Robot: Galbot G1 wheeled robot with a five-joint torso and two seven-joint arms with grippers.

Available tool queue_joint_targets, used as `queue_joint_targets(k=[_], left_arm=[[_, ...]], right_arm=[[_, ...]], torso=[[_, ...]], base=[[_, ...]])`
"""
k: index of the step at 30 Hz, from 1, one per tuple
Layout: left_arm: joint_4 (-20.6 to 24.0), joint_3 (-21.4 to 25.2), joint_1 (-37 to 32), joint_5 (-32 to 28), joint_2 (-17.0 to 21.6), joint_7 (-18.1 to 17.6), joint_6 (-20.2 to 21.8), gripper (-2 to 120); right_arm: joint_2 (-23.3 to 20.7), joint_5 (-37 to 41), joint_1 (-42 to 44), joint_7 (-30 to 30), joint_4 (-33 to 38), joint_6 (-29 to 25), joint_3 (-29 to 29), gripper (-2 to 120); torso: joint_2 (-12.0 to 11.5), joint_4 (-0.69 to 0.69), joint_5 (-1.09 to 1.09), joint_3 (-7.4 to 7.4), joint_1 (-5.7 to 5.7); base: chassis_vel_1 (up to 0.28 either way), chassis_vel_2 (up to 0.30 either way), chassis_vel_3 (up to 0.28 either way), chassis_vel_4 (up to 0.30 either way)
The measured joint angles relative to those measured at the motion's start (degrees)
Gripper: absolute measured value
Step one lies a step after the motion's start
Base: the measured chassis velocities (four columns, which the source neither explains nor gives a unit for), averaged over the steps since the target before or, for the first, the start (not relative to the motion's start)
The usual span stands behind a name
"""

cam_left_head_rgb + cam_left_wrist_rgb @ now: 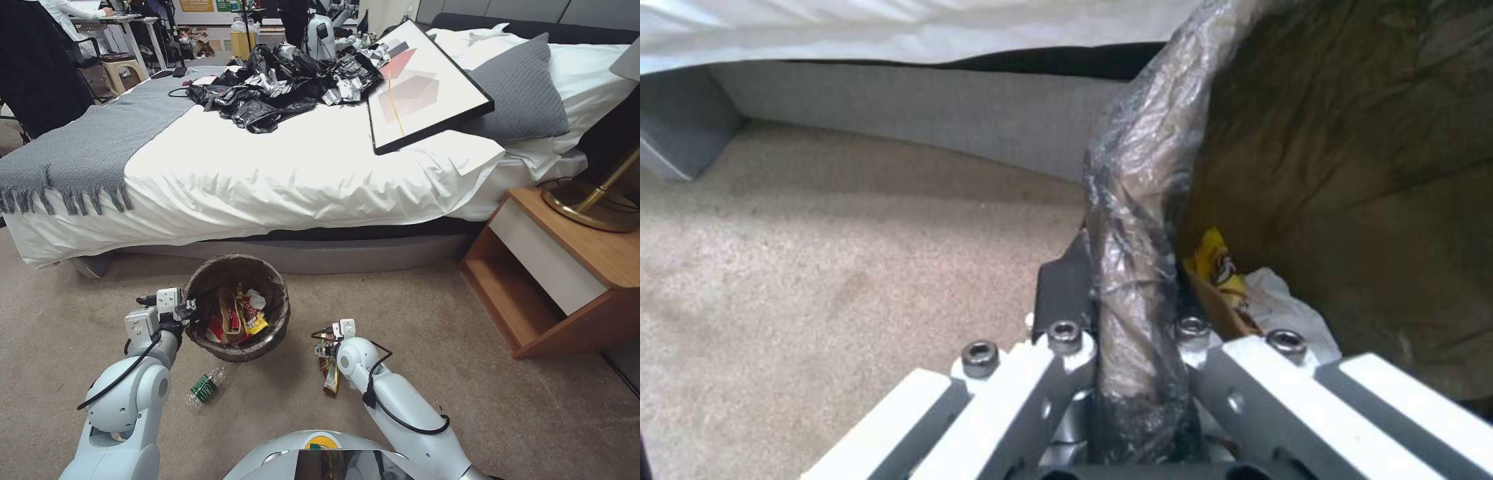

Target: Pick up the trash bin, then pick up the garbage from the floor and place it into the trash bin.

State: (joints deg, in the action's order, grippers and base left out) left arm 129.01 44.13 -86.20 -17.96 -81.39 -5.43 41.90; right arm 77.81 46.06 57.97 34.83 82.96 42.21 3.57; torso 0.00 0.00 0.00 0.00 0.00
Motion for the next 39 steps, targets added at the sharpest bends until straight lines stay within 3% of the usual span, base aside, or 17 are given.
queue_joint_targets(k=[11, 13, 18, 19, 23, 34, 39], left_arm=[[-0.5, 0.0, 0.4, 0.0, 0.0, 0.1, -0.1, 0], [-0.5, 0.1, 0.4, 0.0, 0.0, 0.2, -0.2, 0], [-0.6, 0.1, 0.6, 0.0, -0.1, 0.2, -0.2, 0], [-0.7, 0.0, 0.7, 0.0, -0.1, 0.2, -0.2, 0], [-0.8, 0.0, 0.7, 0.0, -0.1, 0.2, -0.3, 0], [-0.6, 0.2, 0.5, 0.0, 0.1, 0.3, -0.5, 0], [-0.3, 0.2, 0.5, 0.0, 0.2, 0.3, -0.5, 0]], right_arm=[[1.6, -4.0, 0.6, -1.3, -3.7, -0.1, 0.7, 96], [1.5, -5.7, 0.8, -2.2, -4.7, -0.8, 0.3, 81], [1.0, -5.7, 1.5, -2.3, -4.0, -0.9, -0.4, 68], [0.9, -5.7, 1.9, -2.2, -3.5, -0.7, -0.8, 59], [0.8, -5.8, 2.3, -2.2, -2.9, -0.5, -1.0, 50], [0.2, -6.0, 4.0, -1.2, 2.0, -0.1, -1.5, 6], [-0.5, -5.3, 4.5, -0.3, 5.6, -0.1, -1.6, 0]], torso=[[0.0, 0.0, 0.0, 0.0, 0.0], [0.0, 0.0, 0.0, 0.0, 0.0], [0.0, 0.0, 0.0, 0.0, 0.0], [0.0, 0.0, 0.0, 0.0, 0.0], [0.0, 0.0, 0.0, 0.0, 0.0], [0.0, 0.0, 0.0, 0.0, 0.0], [0.0, 0.0, 0.0, 0.0, 0.0]], base=[[0.0, 0.0, 0.0, 0.0], [0.0, 0.0, 0.0, 0.0], [0.0, 0.0, 0.0, 0.0], [0.0, 0.0, 0.0, 0.0], [0.0, 0.0, 0.0, 0.0], [0.0, 0.0, 0.0, 0.0], [0.0, 0.0, 0.0, 0.0]])
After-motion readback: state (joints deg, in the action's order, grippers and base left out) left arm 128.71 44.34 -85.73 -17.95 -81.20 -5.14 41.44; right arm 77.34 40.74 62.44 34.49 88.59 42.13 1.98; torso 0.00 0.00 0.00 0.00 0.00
